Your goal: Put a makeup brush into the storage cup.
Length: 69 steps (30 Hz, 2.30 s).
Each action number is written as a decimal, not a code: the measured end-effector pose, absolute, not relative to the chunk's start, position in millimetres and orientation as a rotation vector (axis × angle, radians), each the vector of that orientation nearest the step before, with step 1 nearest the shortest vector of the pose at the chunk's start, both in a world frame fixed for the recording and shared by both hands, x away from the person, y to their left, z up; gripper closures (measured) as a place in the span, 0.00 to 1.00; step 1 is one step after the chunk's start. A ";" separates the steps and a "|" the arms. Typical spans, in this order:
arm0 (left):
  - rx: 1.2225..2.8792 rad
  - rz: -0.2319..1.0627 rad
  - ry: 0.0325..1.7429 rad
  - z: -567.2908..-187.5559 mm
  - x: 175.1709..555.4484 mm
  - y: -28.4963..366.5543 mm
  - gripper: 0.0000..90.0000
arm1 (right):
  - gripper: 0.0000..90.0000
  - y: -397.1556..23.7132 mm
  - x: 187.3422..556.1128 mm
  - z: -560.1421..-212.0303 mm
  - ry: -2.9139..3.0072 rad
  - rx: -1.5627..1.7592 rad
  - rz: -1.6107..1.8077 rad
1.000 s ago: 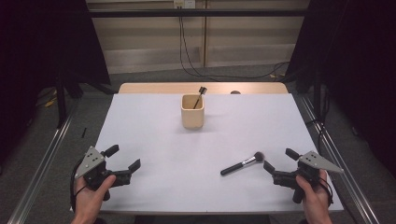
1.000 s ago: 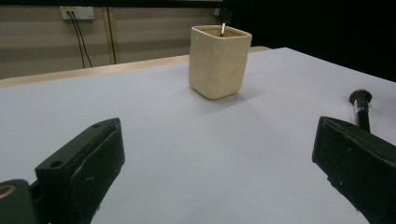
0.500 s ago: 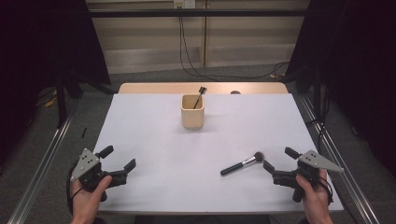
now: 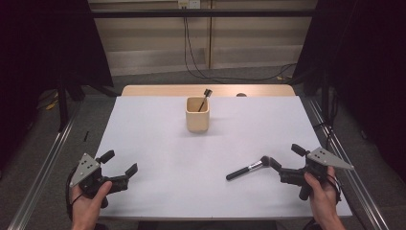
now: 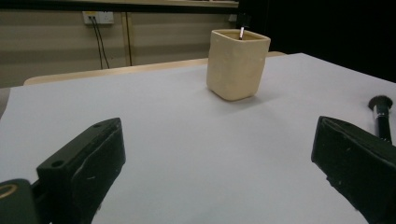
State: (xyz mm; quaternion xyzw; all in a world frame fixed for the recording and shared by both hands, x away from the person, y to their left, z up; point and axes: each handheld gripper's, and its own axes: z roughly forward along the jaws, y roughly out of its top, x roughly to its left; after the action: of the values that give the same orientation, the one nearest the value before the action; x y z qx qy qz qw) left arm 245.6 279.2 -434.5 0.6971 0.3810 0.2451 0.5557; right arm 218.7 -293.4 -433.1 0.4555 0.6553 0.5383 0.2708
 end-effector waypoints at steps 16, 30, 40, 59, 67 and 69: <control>1.635 0.593 0.913 -434.6 244.5 281.8 0.03 | 0.00 -280.0 254.6 -415.8 1.810 1.173 1.423; 1.650 0.592 0.918 -436.6 244.5 279.8 0.03 | 0.00 -270.9 285.1 -416.3 1.961 1.163 1.364; 1.654 0.591 0.931 -436.8 242.8 282.3 0.03 | 0.00 -267.2 303.1 -401.4 2.147 1.152 1.243; 1.654 0.584 0.945 -437.4 243.4 286.4 0.04 | 0.03 -251.9 319.8 -405.9 2.627 1.052 0.903; 1.667 0.587 0.940 -437.2 243.0 285.3 0.04 | 0.05 -245.2 327.0 -404.0 2.790 0.971 0.757; 1.667 0.586 0.942 -437.2 243.0 285.4 0.04 | 0.05 -244.8 328.9 -403.5 2.813 0.947 0.729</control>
State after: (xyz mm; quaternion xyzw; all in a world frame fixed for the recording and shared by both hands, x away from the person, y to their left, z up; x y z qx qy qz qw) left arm 243.0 285.4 -437.2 0.7012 0.3960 0.2463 0.5392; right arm 328.9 -244.8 -403.5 0.3096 0.9195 0.2382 0.0428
